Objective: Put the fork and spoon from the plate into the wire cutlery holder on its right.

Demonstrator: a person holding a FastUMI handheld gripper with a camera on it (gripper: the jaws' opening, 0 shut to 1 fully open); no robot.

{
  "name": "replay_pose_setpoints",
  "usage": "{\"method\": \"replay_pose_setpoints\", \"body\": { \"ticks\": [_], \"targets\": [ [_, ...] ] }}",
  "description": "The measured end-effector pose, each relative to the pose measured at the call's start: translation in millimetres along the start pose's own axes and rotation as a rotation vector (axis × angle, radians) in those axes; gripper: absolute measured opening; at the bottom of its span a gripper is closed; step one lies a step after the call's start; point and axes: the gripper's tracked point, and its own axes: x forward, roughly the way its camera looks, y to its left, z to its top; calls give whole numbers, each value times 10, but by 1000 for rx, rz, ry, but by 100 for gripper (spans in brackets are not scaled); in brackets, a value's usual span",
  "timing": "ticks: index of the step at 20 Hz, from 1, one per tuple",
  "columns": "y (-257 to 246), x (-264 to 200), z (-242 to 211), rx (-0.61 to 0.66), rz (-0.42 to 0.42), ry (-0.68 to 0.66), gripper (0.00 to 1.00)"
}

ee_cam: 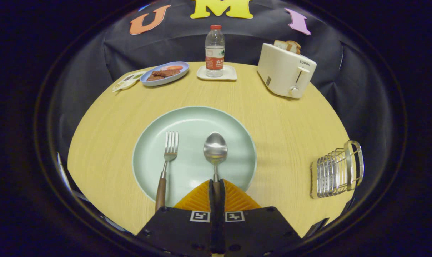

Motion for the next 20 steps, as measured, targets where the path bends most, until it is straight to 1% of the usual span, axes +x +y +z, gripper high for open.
{"method": "replay_pose_setpoints", "body": {
  "ticks": [1,5,9,12,15,17,20],
  "targets": [
    [-3,-15,18,4,12,5,1],
    [-51,-241,174,17,42,14,1],
    [-245,-595,312,11,77,87,1],
    [-511,-954,422,-19,90,135,0],
    [-901,-1284,556,-41,77,168,0],
    [-1165,-1482,632,-25,71,180,1],
    [-1523,-1687,617,61,85,249,0]
  ]
}}
